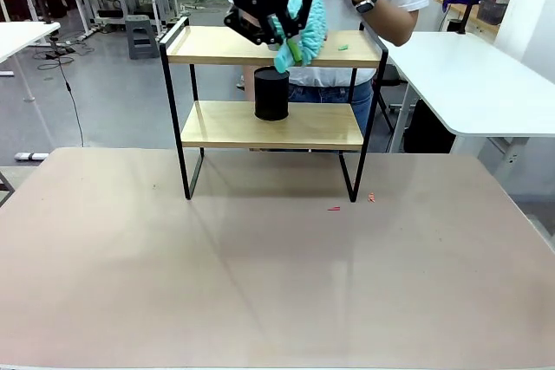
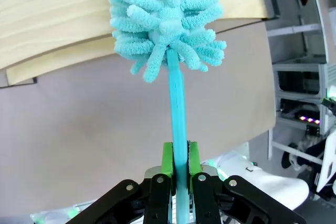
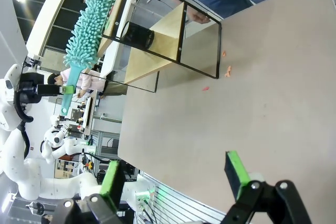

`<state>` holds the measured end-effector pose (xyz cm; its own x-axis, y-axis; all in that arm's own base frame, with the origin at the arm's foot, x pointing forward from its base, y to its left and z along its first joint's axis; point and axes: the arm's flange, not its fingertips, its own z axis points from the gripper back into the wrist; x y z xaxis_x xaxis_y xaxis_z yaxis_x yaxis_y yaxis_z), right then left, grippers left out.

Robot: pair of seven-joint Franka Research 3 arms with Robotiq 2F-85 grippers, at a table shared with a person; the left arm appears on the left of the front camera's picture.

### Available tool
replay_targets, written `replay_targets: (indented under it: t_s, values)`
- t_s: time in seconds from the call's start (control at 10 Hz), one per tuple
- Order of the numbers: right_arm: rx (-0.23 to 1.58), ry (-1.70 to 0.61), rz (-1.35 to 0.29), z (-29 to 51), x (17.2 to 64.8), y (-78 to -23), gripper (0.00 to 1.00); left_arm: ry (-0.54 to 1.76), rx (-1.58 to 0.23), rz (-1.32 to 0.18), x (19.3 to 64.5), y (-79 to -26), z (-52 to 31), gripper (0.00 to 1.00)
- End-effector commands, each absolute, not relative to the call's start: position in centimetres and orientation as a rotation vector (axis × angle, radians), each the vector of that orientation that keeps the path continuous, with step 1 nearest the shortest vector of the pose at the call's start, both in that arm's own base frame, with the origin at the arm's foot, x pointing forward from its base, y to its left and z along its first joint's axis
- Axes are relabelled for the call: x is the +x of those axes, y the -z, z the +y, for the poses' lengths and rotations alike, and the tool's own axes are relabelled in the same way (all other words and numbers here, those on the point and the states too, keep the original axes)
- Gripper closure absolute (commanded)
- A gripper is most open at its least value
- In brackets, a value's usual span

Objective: Clean the shelf.
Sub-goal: Clean the remaining tier of the Shelf with the Duster once objects are removed.

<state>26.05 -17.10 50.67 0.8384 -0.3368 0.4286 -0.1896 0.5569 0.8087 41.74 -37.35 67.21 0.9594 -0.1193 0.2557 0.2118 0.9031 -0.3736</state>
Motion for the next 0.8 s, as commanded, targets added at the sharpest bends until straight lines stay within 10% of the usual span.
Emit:
replay_targets:
  t_s: [0.0,0.7]
  values:
    - [1.008,0.074,-0.625,-17.0,26.3,-50.8,0.0,0.225,-0.389,-0.224,41.7,-68.0,-37.9,0.88]
    - [1.008,0.074,-0.625,-17.0,26.3,-50.8,0.0,0.585,-0.405,-0.058,36.8,-70.7,-31.7,0.88]
